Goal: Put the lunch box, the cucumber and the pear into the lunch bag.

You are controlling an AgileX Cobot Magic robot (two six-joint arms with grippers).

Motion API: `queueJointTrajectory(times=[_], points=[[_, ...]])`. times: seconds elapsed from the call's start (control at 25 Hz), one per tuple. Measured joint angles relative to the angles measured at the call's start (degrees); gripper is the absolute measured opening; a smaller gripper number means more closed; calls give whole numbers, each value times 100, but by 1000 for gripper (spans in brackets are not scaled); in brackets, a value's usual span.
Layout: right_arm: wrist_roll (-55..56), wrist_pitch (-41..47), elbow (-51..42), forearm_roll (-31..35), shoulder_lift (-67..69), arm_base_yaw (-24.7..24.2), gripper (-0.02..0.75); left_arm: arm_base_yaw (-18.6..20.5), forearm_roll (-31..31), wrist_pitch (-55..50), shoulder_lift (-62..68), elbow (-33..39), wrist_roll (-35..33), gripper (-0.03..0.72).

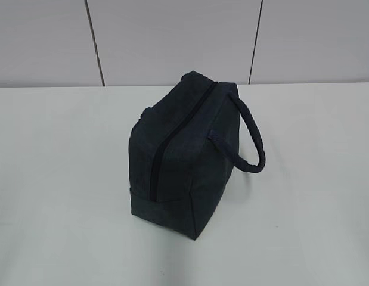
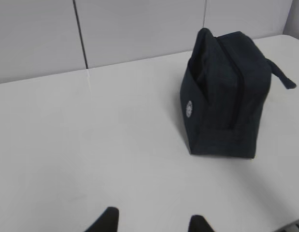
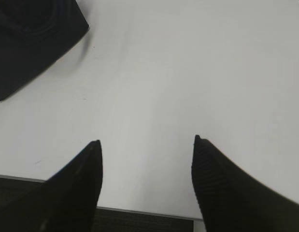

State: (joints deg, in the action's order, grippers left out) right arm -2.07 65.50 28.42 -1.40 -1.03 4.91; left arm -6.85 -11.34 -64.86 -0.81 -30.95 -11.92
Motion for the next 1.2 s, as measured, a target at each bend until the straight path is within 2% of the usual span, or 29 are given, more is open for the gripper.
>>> queueJointTrajectory(times=[0.12, 0.2, 1.2], points=[[0, 0, 0, 0, 0, 0, 463, 461, 0, 0, 0, 0, 0, 276], [0, 0, 0, 0, 0, 0, 462, 545, 0, 0, 0, 0, 0, 276], [12, 0, 0, 0, 0, 0, 462, 580, 0, 0, 0, 0, 0, 276]])
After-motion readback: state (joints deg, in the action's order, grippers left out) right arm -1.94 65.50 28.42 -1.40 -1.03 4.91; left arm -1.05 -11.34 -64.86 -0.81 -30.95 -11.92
